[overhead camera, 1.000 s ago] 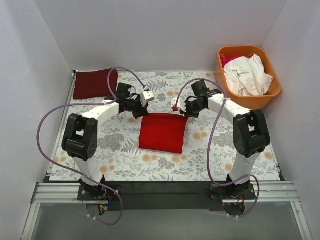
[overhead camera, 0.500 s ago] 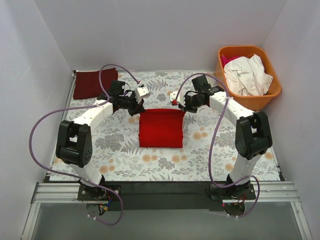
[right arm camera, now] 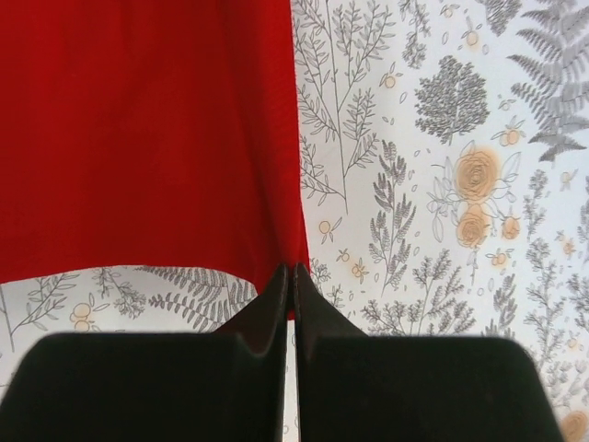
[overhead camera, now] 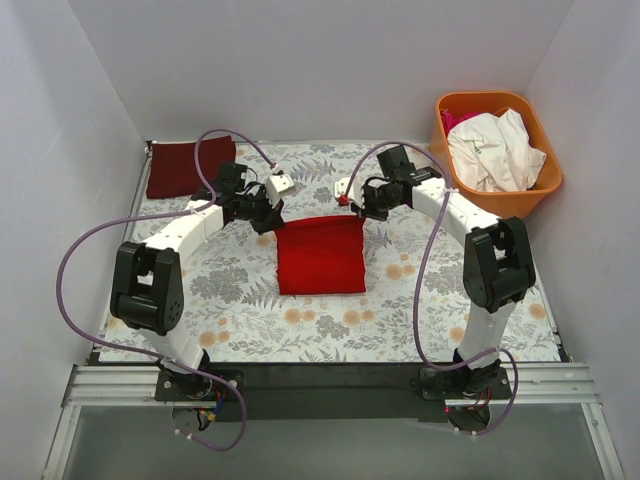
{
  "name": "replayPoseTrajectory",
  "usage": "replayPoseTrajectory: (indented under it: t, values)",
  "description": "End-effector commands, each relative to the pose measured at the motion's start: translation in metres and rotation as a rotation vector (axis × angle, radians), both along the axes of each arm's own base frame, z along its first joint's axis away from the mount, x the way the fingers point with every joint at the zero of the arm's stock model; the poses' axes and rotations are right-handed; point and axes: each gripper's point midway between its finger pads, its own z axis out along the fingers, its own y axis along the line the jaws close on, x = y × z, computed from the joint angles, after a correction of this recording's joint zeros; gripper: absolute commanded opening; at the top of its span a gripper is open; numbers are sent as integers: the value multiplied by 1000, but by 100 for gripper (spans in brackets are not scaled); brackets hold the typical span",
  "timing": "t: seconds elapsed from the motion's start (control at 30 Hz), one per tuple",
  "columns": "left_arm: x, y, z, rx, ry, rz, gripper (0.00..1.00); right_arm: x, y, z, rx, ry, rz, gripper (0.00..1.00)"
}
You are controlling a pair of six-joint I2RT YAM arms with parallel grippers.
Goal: Fold and stack the t-shirts
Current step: Fold the tshirt
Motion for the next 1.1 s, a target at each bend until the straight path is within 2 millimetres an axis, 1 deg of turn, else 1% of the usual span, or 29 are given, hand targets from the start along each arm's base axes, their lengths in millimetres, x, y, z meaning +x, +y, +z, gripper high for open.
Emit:
replayPoseTrajectory:
  t: [0.0,0.03,0.07,0.13,0.17,0.23,0.33,0.37,0.43,0.47,0.5,0.53,0.57,0.6,0.63,0.67,0.7,0.73,0.77,0.8,0.83,0.87,0.9,0.93,0.97,1.03,1.07]
  values:
    - [20,19,-11,58,-10,84,0,17,-11,-13,-60,3,-50,1]
    - [26,19,-17,62,-2,87,0,20,-11,-15,-65,1,-56,1]
    - [34,19,-18,62,-13,98,0,21,-11,-21,-71,11,-58,1]
    - [47,21,-28,74,0,125,0,28,-10,-24,-78,-1,-65,1]
    - [52,25,-32,72,20,151,0,30,-10,-29,-83,4,-67,1]
    - [59,28,-38,75,34,172,0,36,-10,-33,-87,-2,-77,1]
    - [70,35,-51,95,53,219,0,47,-7,-40,-90,0,-111,1]
    - [75,36,-56,101,49,234,1,54,-5,-41,-84,5,-137,2]
    - [88,40,-54,101,48,282,7,64,-5,-39,-83,1,-183,13]
    - [91,42,-60,104,65,303,13,71,-3,-35,-67,12,-226,18]
    - [102,42,-47,78,62,338,16,76,-2,-29,-55,11,-253,29]
    - [105,42,-42,65,73,353,18,82,-3,-24,-45,10,-287,32]
    - [104,44,-37,35,115,368,21,85,-2,-17,-26,21,-328,34]
    - [105,43,-23,2,124,377,28,90,-2,-1,12,40,-394,44]
    - [105,38,-5,-53,152,389,32,88,-2,8,39,65,-421,50]
    - [89,31,6,-97,218,365,33,85,0,27,75,74,-433,55]
    - [80,25,31,-149,222,352,35,71,-1,32,97,160,-473,59]
    - [61,18,33,-205,321,377,38,57,6,38,139,221,-456,63]
    - [42,4,46,-287,385,322,44,43,9,55,180,253,-448,66]
    - [27,-3,56,-338,439,314,57,27,12,60,208,323,-452,69]
    - [10,-8,72,-385,465,310,59,2,22,59,260,468,-444,71]
    - [-12,-18,64,-439,604,352,59,-13,26,70,299,527,-441,73]
    - [-34,-27,64,-486,697,316,60,-28,31,69,319,603,-430,76]
    - [-50,-33,63,-512,758,310,62,-48,40,74,360,699,-379,78]
    - [-76,-42,55,-544,859,340,63,-68,40,67,358,812,-401,79]
    - [-101,-52,52,-568,916,321,66,-95,51,67,371,921,-345,81]
    - [-118,-57,43,-578,909,301,67,-110,51,55,351,991,-358,81]
